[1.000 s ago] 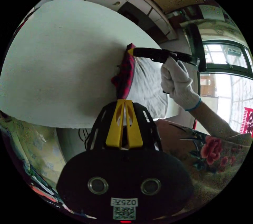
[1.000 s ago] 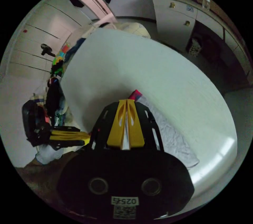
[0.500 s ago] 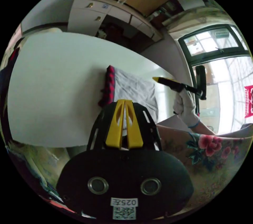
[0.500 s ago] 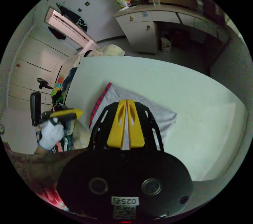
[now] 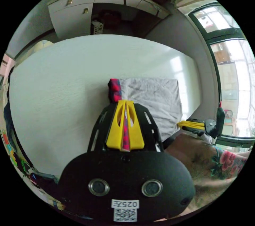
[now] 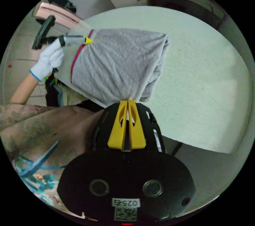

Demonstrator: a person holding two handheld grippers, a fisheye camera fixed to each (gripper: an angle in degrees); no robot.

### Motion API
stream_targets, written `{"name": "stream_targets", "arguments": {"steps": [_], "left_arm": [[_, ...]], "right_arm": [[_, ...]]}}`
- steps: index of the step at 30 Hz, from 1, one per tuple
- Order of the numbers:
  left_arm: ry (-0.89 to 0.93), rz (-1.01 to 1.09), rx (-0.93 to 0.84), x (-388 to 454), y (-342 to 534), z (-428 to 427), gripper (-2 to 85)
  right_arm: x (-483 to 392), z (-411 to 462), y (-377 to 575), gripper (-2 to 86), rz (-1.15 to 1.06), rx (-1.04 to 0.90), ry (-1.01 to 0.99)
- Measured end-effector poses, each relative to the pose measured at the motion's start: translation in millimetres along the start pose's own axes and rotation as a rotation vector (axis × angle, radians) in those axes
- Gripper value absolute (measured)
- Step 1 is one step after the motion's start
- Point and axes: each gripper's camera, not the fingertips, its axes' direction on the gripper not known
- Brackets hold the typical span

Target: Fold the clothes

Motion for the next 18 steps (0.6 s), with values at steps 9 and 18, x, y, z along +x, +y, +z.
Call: {"name": "stream_targets", "arguments": {"steps": [9, 18], "left_arm": [[0.410, -0.364, 0.012, -97, 100, -57, 14.1], [0.611, -0.454, -0.020, -141, 118, -37, 12.6]], "right_arm": [[117, -10, 28, 20.8, 0.379, 0.112, -0.546], [142, 49, 12, 16.1, 0.431, 0.116, -0.773]]}}
